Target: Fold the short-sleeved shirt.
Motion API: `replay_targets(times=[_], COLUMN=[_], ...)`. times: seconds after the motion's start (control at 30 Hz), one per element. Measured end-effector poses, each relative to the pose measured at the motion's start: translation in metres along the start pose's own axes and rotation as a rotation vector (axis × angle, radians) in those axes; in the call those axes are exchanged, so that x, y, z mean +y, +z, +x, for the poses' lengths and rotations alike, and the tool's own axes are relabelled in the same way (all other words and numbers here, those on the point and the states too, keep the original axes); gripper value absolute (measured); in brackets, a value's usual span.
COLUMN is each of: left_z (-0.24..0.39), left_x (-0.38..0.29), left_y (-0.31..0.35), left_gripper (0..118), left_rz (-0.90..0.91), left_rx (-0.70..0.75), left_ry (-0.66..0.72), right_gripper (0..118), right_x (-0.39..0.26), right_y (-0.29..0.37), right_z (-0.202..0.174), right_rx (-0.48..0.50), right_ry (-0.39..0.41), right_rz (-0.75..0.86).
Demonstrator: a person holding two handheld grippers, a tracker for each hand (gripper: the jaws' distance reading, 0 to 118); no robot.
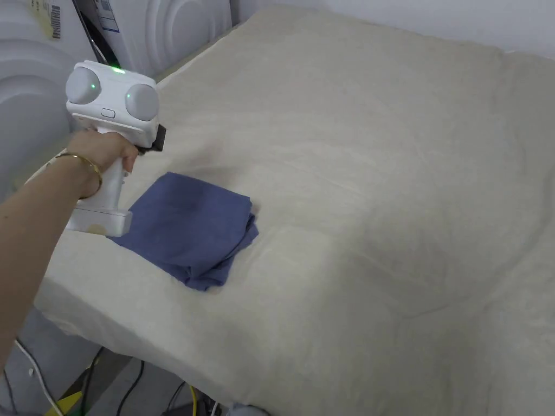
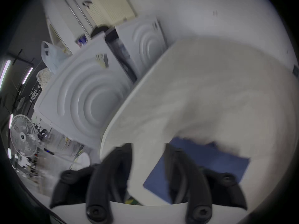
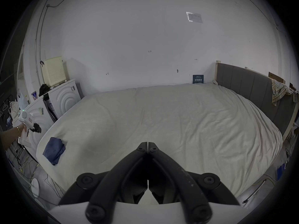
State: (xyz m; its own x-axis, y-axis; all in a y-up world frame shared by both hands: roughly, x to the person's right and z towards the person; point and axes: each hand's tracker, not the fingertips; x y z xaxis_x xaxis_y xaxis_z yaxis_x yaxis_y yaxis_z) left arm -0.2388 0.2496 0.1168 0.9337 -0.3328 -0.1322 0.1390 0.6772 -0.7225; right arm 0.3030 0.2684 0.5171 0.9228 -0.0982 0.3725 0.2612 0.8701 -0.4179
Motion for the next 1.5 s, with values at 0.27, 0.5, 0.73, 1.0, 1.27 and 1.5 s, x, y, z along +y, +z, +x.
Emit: replay_targets(times=[0.27, 0.5, 0.73, 1.0, 1.27, 1.5], left_z=[0.069, 0.144, 0.193, 0.219, 0.214, 0.208], left_x=[0.013, -0.019, -0.082, -0.144, -0.183, -0.196], left_y=[0.171, 0.277, 0.320, 0.306, 0.301, 0.303], left_gripper=[3, 1, 1, 1, 2, 86], left_rz=[0.522, 0.721, 0.758, 0.679, 0.688, 0.665], left_rx=[-0.245, -0.390, -0.522, -0.607, -0.581, -0.593], left_ry=[0.112, 0.124, 0.114, 0.091, 0.059, 0.056], right_gripper=[2, 2, 2, 2, 2, 57], right_x=[0.027, 0.045, 0.056, 0.025, -0.024, -0.034], right_y=[0.020, 0.033, 0.053, 0.053, 0.060, 0.060], right_z=[0.008, 0.014, 0.042, 0.045, 0.034, 0.035], right_rx=[0.010, -0.016, -0.040, -0.063, -0.052, -0.054], right_ry=[0.054, 0.120, 0.133, 0.113, 0.095, 0.079], right_rz=[0.138, 0.283, 0.321, 0.302, 0.237, 0.232])
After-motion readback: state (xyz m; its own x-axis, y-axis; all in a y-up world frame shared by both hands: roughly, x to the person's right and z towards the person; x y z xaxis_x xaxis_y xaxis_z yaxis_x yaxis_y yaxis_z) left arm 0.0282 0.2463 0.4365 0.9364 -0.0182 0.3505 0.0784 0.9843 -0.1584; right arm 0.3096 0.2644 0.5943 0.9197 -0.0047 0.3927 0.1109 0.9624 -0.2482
